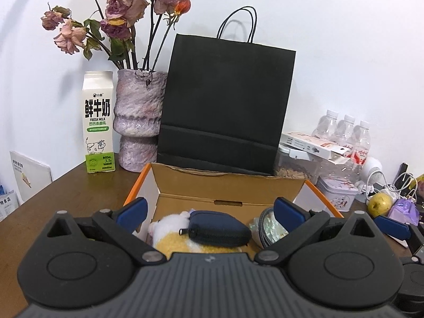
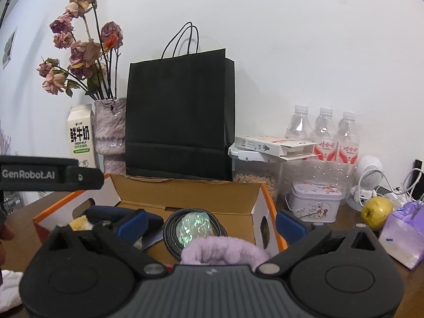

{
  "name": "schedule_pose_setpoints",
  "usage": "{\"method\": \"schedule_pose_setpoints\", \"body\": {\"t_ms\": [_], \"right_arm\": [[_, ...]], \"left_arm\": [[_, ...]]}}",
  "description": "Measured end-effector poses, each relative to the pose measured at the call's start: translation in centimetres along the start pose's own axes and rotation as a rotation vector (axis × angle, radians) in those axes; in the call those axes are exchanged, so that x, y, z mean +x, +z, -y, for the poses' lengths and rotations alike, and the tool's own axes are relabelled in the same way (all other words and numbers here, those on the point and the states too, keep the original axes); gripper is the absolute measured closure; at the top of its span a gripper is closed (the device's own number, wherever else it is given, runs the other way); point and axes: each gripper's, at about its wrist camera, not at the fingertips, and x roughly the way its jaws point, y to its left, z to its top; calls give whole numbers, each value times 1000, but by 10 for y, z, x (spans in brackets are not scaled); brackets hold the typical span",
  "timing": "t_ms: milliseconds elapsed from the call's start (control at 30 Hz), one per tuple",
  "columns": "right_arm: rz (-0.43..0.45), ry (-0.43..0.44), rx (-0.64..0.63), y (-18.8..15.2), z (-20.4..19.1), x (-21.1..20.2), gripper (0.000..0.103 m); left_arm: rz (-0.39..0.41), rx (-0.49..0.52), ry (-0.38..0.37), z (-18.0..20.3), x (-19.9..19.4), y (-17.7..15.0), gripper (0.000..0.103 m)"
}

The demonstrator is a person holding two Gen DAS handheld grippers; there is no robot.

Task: Organize objects
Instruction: 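Lift both open grippers out of the box toward the items on the table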

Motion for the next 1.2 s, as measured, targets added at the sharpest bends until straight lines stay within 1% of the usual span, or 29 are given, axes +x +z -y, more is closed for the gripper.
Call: {"method": "schedule_pose_setpoints", "body": {"t_ms": [467, 667, 1033, 1200], "right_arm": [[-8, -23, 13, -22, 0, -55, 0], [-15, -26, 13, -35, -4, -79, 0], [-34, -4, 7, -56, -19, -123, 0], [-52, 5, 8, -69, -28, -140, 0]], "left_arm": [[-10, 7, -23, -7, -46, -20, 0], [-17, 35, -44, -8, -65, -32, 0], [-36, 63, -85, -19, -106, -58, 0], [-59, 96, -87, -25, -120, -74, 0]]}}
